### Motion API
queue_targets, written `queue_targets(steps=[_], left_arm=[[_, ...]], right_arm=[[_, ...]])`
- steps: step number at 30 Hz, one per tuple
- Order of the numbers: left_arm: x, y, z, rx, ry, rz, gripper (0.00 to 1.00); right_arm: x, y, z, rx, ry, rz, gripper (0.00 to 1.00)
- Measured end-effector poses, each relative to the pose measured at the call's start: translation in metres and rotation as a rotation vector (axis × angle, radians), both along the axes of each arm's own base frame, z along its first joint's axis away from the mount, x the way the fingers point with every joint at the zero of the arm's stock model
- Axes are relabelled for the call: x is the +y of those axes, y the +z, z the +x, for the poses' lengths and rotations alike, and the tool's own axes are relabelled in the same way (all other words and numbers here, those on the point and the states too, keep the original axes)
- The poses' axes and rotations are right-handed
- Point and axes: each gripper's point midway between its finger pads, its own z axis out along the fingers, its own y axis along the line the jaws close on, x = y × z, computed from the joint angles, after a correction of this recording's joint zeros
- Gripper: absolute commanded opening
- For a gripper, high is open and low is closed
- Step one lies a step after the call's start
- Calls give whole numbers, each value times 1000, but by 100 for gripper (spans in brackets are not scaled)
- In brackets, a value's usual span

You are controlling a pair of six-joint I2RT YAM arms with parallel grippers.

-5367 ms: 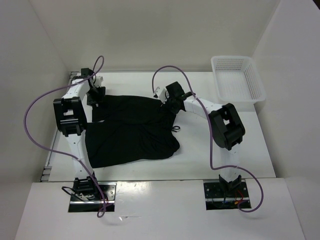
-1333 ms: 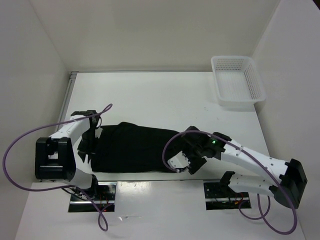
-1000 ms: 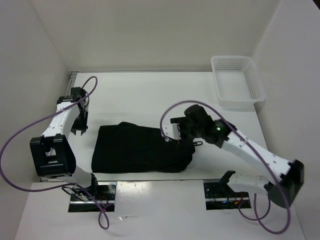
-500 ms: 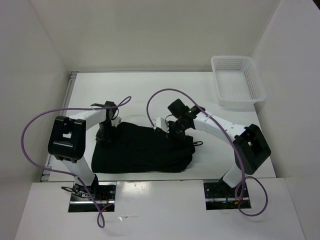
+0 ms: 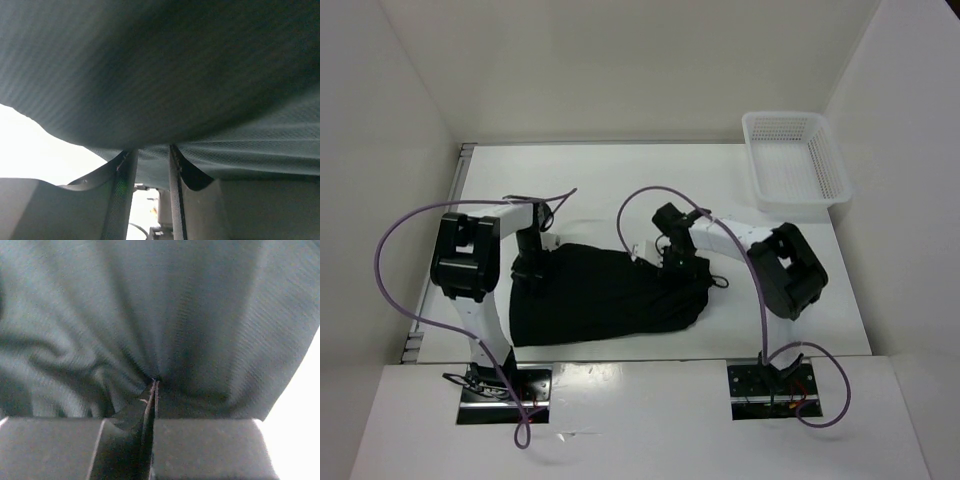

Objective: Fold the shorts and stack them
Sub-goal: Fold the shorts

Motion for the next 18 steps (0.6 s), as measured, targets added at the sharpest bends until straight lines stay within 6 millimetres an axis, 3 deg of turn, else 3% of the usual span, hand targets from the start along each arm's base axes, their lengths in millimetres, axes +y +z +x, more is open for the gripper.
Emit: queue_targets(steps=[3, 6, 8, 10, 11, 12, 16, 18], left_arm=[[1, 0, 2, 55, 34, -16, 38], [2, 0, 8, 121, 52, -16, 38], [3, 0, 24, 121, 56, -10, 38], [6, 2, 51, 78, 61, -3, 42], [9, 4, 70, 28, 65, -1, 44], [11, 5, 90, -34, 68, -1, 45], [18, 13, 173, -343, 83, -1, 49], [20, 16, 198, -441, 85, 2, 51]], right_arm=[[1, 2, 57, -102, -104, -16, 0], [11, 6, 128, -242, -210, 6, 0], [20, 10, 170, -330, -276, 40, 0], [25, 15, 200, -397, -329, 68, 0], [25, 18, 210, -424, -352, 75, 10], [23, 22, 218, -448, -379, 81, 13], [24, 37, 231, -485, -439, 119, 21], [24, 45, 230, -485, -458, 138, 23]])
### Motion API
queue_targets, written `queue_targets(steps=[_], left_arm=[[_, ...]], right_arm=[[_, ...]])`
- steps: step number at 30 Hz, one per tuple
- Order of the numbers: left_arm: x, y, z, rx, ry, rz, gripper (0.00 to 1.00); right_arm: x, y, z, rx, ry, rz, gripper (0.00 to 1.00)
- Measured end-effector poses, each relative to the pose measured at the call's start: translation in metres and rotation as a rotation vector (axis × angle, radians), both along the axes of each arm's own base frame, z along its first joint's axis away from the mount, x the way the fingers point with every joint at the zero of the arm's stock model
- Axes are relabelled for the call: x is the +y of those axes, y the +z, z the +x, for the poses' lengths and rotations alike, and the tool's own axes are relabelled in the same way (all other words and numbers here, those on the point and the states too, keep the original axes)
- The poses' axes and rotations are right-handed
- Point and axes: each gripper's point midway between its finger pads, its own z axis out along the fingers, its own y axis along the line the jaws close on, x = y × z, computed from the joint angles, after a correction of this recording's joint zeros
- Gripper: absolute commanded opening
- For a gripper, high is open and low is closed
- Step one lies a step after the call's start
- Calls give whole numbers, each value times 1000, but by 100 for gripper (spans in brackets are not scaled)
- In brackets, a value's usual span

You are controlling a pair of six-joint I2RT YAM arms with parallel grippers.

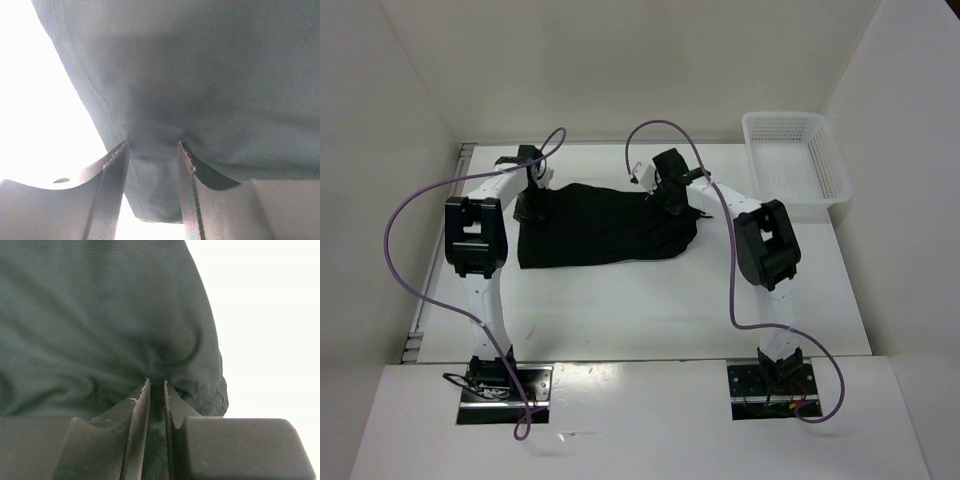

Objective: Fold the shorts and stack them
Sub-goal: Fold the shorts

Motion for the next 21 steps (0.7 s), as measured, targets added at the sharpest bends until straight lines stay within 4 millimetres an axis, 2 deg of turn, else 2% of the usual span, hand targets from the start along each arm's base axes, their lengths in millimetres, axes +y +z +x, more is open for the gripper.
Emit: queue_targets(steps=[2, 4, 6, 10, 13, 16, 21], left_arm=[[0, 2, 9, -42, 0, 3, 54], [-1, 5, 8, -62, -3, -3, 55], [-5, 10, -4, -65, -10, -13, 56], [-16, 21, -31, -60, -41, -12, 56], [-25, 15, -45, -36, -66, -10, 56], [-25, -6, -61, 20, -69, -6, 54], [-22, -8, -61, 18, -53, -29, 52]], right_arm=[[0, 10, -5, -10, 2, 18, 25], [-5, 15, -20, -8, 8, 18, 29], [-9, 21, -37, 0, 15, 16, 33], [-10, 27, -46, -5, 30, 19, 36], [-11, 28, -54, -10, 57, 1, 36], [-14, 20, -72, 12, 99, -29, 36], [-26, -10, -94, 74, 130, -83, 33]])
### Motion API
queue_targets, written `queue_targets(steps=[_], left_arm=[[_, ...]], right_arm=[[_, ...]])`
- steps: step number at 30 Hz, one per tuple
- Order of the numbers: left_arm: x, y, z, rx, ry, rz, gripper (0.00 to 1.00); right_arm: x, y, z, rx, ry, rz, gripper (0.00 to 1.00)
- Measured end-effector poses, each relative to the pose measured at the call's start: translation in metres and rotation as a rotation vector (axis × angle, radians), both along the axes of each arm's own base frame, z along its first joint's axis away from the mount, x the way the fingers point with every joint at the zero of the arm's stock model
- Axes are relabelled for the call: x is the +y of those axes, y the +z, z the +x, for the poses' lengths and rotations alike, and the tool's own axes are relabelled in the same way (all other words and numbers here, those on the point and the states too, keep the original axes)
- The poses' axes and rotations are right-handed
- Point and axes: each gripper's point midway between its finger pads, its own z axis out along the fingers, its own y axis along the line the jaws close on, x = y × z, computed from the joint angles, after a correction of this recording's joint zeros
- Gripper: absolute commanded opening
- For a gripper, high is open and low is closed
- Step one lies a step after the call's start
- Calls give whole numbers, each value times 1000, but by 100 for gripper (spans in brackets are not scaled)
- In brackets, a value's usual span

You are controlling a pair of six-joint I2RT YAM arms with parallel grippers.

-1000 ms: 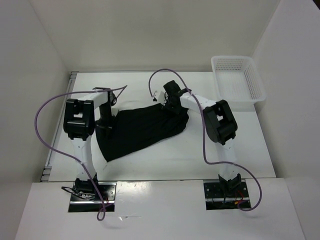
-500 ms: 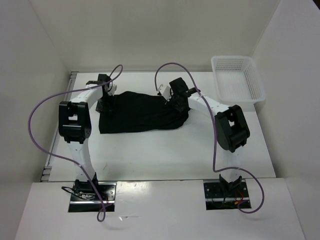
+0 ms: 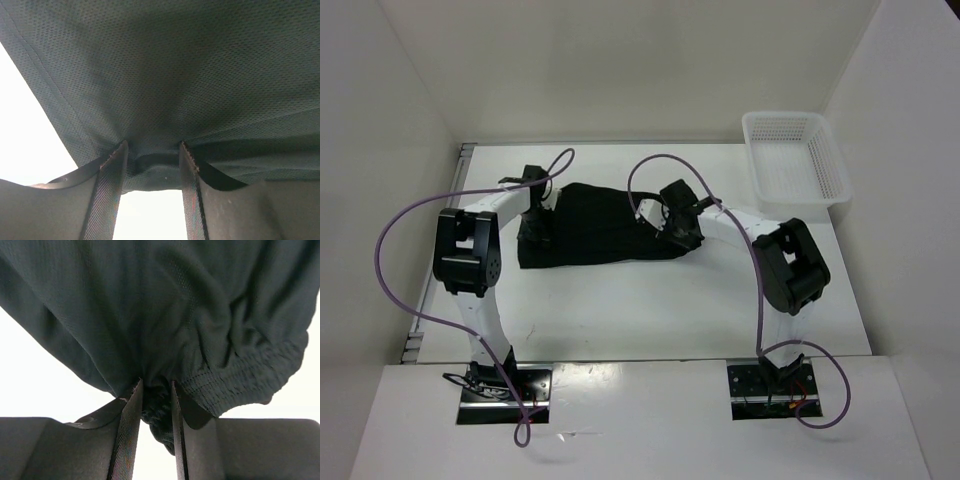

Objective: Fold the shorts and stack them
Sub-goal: Fold the shorts

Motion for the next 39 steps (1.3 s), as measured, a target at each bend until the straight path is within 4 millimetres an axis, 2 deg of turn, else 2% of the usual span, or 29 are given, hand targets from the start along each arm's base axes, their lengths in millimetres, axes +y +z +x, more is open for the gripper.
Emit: queue_targets(steps=[4, 8, 12, 14, 15, 16, 19, 21, 22, 24, 25, 27, 31, 33, 39], left_arm=[[0, 1, -1, -12, 2, -10, 52], [0, 1, -1, -27, 4, -14, 54], [0, 1, -1, -30, 3, -15, 54], [0, 1, -1, -30, 3, -15, 54], [0, 1, -1, -30, 3, -15, 54], [0, 1, -1, -30, 4, -16, 54], [0, 1, -1, -29, 4, -16, 54], [0, 1, -1, -29, 4, -16, 54], [0, 1, -1, -29, 4, -16, 54], [0, 1, -1, -28, 4, -16, 54], [0, 1, -1, -27, 4, -16, 54], [0, 1, -1, -27, 4, -16, 54], [0, 1, -1, -26, 4, -14, 54], [1, 1, -1, -26, 4, -14, 54], [1, 1, -2, -23, 5, -11, 54]], right_arm=[[-12, -20, -14, 18, 12, -38, 33], [-13, -18, -20, 4, 19, -29, 33], [-9, -10, -15, -4, -15, -3, 37], [1, 7, -4, -28, -61, 48, 61], [9, 21, 4, -41, -98, 99, 78], [21, 38, 15, -59, -137, 174, 82], [47, 100, 41, -95, -260, 443, 91], [47, 137, 48, -110, -354, 602, 92], [43, 150, 46, -106, -406, 659, 92], [33, 158, 43, -84, -496, 731, 94], [28, 155, 41, -61, -540, 757, 96], [16, 134, 34, 12, -645, 783, 97], [-22, 70, 20, 162, -868, 739, 98], [-34, 49, 12, 235, -936, 740, 98], [-38, 17, -19, 397, -1003, 771, 96]])
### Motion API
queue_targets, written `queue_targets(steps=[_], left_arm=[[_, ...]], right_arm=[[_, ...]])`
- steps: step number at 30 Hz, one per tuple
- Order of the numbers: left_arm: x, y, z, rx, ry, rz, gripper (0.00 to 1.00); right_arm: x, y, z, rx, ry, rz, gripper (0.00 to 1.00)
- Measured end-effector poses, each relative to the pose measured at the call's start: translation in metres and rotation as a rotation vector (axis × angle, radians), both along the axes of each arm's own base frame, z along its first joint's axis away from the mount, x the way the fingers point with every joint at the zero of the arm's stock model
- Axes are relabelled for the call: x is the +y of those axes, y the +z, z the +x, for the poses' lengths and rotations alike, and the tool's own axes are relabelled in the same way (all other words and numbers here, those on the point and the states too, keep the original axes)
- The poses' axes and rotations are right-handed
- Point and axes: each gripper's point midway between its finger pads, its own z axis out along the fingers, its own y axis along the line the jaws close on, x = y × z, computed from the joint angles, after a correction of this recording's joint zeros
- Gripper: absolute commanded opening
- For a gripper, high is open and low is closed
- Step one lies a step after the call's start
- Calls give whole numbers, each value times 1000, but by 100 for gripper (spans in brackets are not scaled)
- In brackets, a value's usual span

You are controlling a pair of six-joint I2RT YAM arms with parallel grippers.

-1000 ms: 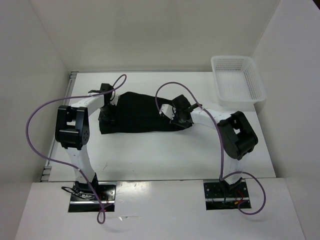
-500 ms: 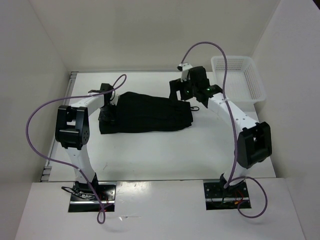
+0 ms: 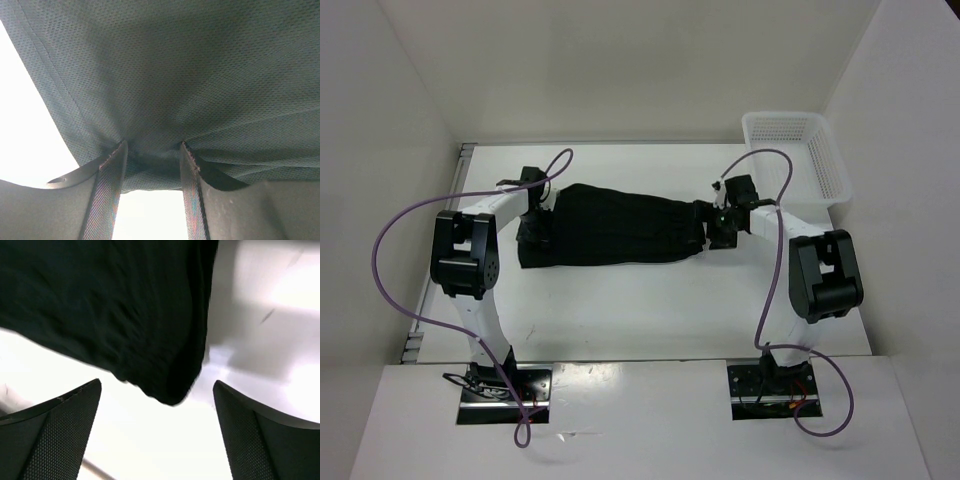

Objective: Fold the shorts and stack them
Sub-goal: Fold the shorts

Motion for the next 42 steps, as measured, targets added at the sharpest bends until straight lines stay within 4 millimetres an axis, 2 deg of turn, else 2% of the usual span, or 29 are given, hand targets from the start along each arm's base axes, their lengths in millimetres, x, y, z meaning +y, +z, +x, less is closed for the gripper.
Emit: queue_targets(steps=[3, 5, 14, 20, 23, 26, 27, 30, 34, 38, 39, 40, 41, 42], left_arm=[[2, 1, -1, 5, 2, 12, 54], [4, 0, -2, 10, 4, 21, 54], [9, 1, -6, 24, 9, 52, 54], [12, 1, -8, 32, 11, 65, 54], [13, 1, -8, 33, 12, 70, 54], [13, 1, -8, 35, 13, 74, 54], [13, 1, -8, 36, 13, 74, 54], [13, 1, -8, 36, 13, 74, 54], [15, 1, -7, 42, 14, 82, 56], [15, 1, -6, 69, 12, 86, 57], [15, 2, -5, 75, 13, 86, 60], [15, 2, -4, 78, 13, 84, 68], [15, 5, -2, 73, 13, 82, 70], [15, 6, 2, 63, 15, 77, 78]], right_arm=[[4, -19, -25, 88, 11, 41, 93], [5, -28, -31, 123, 8, 52, 90], [23, -26, 0, 83, 33, 135, 89], [28, -27, 5, 95, 13, 168, 80], [27, -30, 5, 101, -7, 153, 70], [29, -36, 0, 115, -15, 150, 43], [29, -39, -3, 131, -14, 155, 29], [30, -44, -6, 150, -19, 156, 13], [26, -42, 2, 129, -25, 112, 0], [16, -34, 22, 52, -16, 18, 0], [14, -30, 27, 33, -9, -2, 0], [12, -27, 32, 11, -1, -20, 0], [10, -24, 36, -10, 6, -41, 0], [7, -21, 39, -29, 13, -66, 0]])
